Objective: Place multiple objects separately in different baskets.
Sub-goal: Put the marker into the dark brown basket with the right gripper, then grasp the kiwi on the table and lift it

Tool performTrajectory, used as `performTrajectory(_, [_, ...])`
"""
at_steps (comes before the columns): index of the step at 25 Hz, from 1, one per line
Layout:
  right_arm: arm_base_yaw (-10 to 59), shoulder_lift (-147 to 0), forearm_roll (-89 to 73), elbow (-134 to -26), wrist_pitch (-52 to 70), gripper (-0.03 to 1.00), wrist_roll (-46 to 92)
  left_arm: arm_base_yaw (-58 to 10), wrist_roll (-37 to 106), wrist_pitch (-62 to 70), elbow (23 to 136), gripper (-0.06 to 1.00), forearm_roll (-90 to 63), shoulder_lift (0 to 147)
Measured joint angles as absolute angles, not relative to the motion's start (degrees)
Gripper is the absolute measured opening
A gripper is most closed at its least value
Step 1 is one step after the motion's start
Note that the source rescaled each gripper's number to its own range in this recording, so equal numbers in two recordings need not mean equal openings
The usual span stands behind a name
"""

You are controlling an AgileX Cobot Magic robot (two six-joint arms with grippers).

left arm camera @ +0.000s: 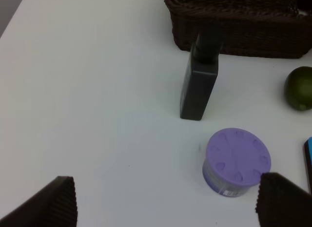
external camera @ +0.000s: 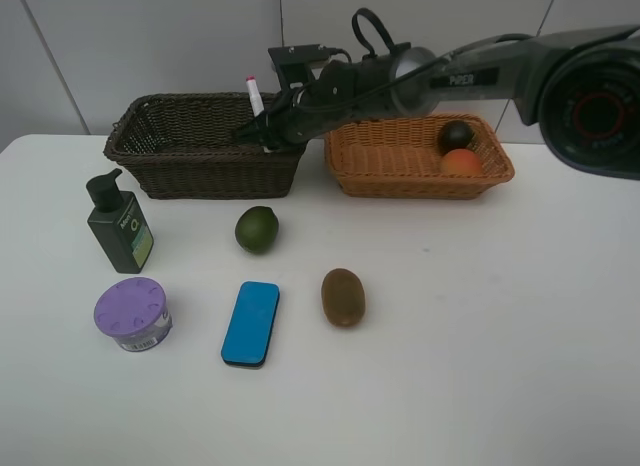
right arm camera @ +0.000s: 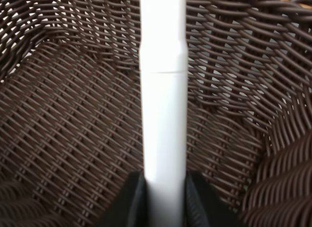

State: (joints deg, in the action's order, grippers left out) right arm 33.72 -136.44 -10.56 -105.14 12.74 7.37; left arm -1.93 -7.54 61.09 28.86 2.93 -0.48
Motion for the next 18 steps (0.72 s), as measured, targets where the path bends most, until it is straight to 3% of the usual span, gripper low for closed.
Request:
performTrajectory(6, [33.72, -136.44, -10.56, -105.14, 12.69, 0.04, 7.37, -1.93, -7.54, 61.09, 28.86, 0.97, 2.93, -0.48])
performTrajectory(8, [33.72, -136.44, -10.56, -105.14, 12.62, 0.19, 7.60, -1.93, -7.54, 61.09, 28.86, 0.97, 2.93, -0.48])
performTrajectory(10, [33.72, -136.44, -10.56, -105.14, 11.86, 0.52, 8.53, -1.93, -7.54, 61.09, 28.86, 0.97, 2.93, -0.48])
performTrajectory(12, [33.72, -136.44, -10.56, -105.14, 10.80, 0.79, 9.55, -1.93, -7.54, 61.09, 28.86, 0.97, 2.93, -0.48])
performTrajectory(13, [33.72, -136.44, -10.56, -105.14, 10.31, 0.87, 9.98, -1.93, -7.54, 61.09, 28.86, 0.97, 2.93, -0.48])
performTrajectory(18, [33.72, -136.44, -10.56, -105.14, 10.01, 0.98, 10.62, -1.93, -7.53, 61.09, 28.86, 0.97, 2.93, -0.48])
